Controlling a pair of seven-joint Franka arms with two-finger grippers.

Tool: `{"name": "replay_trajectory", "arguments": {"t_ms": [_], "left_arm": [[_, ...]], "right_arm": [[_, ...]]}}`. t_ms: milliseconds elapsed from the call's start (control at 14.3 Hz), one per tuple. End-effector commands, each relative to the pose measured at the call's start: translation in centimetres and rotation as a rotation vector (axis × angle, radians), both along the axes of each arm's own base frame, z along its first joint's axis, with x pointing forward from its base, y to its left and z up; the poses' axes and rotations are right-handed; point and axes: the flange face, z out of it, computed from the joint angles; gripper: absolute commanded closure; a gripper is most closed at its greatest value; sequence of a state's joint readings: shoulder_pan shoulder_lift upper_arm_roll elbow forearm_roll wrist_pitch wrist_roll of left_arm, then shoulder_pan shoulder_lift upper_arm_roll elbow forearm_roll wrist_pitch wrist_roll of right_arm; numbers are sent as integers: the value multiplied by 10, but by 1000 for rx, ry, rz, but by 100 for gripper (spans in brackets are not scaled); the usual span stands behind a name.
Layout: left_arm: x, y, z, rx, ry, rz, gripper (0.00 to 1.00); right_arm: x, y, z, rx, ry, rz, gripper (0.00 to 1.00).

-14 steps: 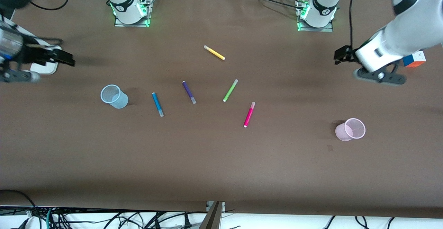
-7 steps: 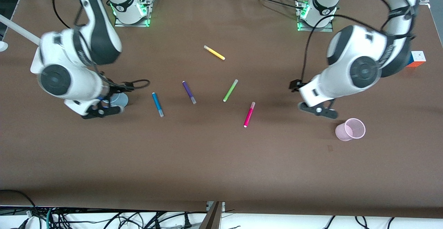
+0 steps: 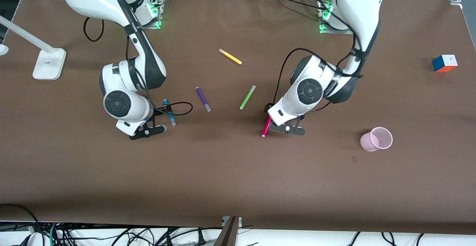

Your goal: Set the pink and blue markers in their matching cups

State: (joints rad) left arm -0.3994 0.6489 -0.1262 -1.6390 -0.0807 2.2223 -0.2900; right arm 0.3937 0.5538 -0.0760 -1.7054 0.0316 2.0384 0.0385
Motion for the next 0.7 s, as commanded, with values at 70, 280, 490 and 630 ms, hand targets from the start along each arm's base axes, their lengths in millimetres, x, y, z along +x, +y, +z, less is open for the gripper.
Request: {"name": "replay_trajectory", "arguments": {"t_ms": [70, 280, 490, 630], "left_arm": [[-22, -10, -44, -3, -29, -6, 0], [-36, -12, -58, -1, -31, -17, 0], [-42, -15, -62, 5, -18, -29, 67], [-44, -18, -61, 5, -21, -40, 85]], "right_arm": [[-8, 18, -33, 44, -29, -12, 0], [-6, 23, -48, 57, -58, -13, 0], [-6, 25, -64, 57, -73, -10, 0], [-8, 23, -75, 58, -84, -11, 0]]}}
